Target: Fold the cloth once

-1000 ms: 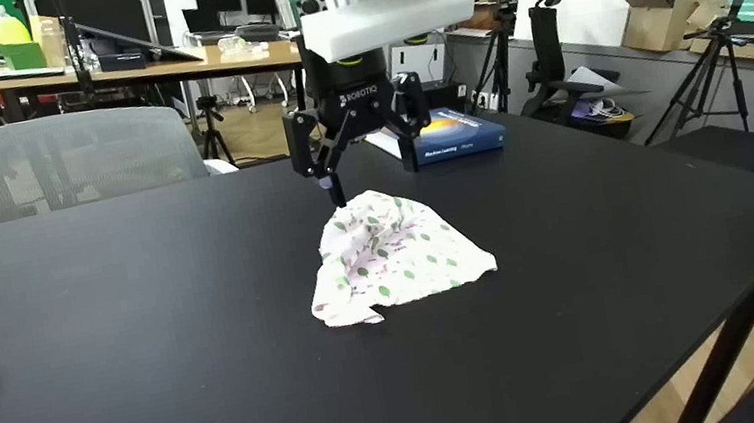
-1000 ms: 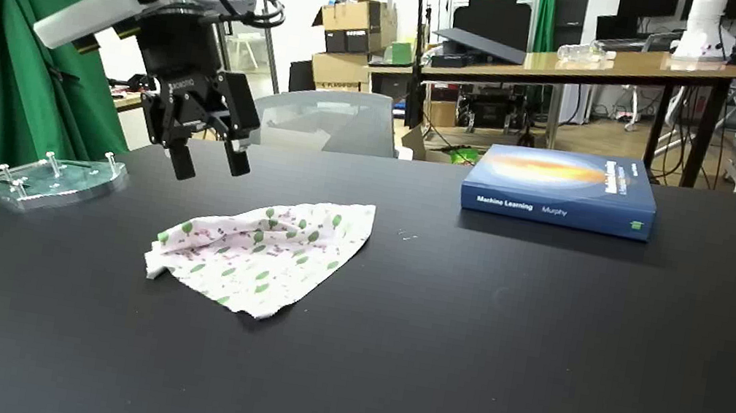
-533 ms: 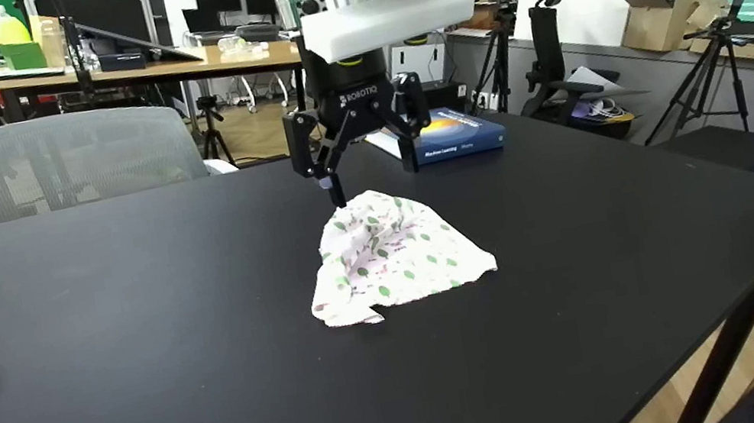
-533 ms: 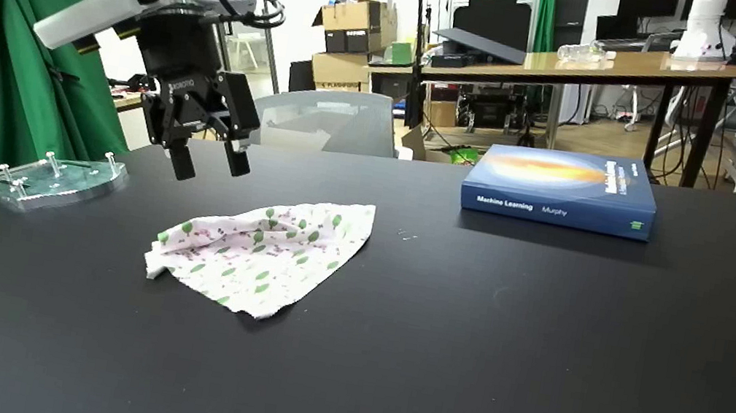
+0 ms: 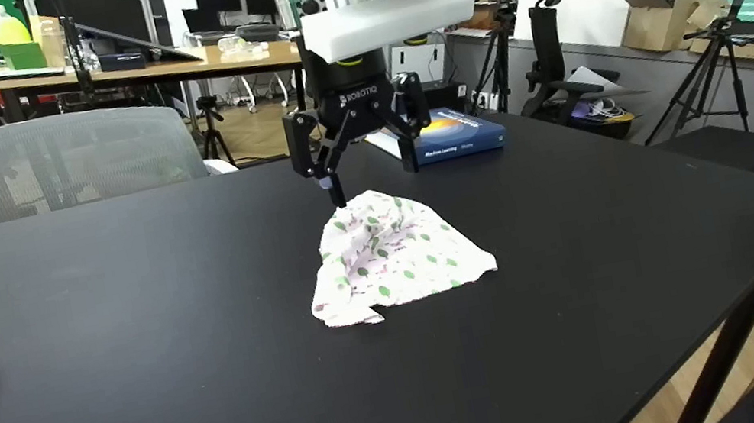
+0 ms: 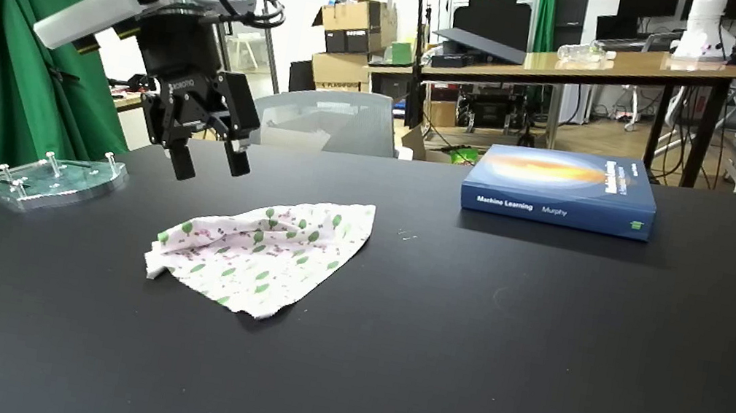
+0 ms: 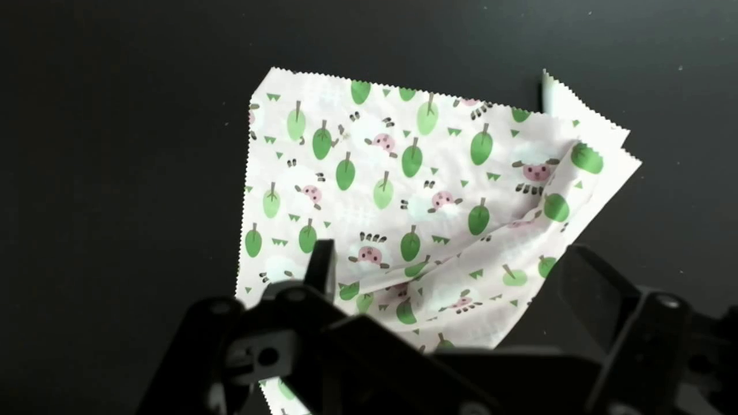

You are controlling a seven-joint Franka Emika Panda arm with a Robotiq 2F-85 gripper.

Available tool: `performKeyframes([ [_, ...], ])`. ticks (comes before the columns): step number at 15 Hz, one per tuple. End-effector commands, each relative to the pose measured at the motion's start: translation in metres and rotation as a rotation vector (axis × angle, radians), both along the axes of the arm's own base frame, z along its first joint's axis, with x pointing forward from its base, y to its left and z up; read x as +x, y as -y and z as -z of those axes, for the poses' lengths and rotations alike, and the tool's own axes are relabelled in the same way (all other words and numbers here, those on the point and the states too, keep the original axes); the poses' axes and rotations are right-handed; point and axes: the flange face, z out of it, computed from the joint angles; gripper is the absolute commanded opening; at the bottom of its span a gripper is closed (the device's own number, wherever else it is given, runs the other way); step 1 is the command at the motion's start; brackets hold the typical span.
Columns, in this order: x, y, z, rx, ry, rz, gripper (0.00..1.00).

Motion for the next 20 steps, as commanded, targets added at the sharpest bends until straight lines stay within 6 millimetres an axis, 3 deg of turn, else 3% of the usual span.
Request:
performKeyframes([
  [1,0.0,0.0,0.0,0.0,-0.001,0.0,1.0],
  [5,0.0,0.0,0.0,0.0,-0.001,0.0,1.0],
  [9,0.021,0.007,-0.003,-0.076,0.198,-0.037,1.0],
  [12,0.039,0.01,0.01,-0.006,0.306,0.062,1.0],
  [15,0.037,-0.002,0.028,0.036,0.341,0.07,1.0],
  [20,0.046,-0.005,0.055,0.053,0.331,0.1,1.0],
])
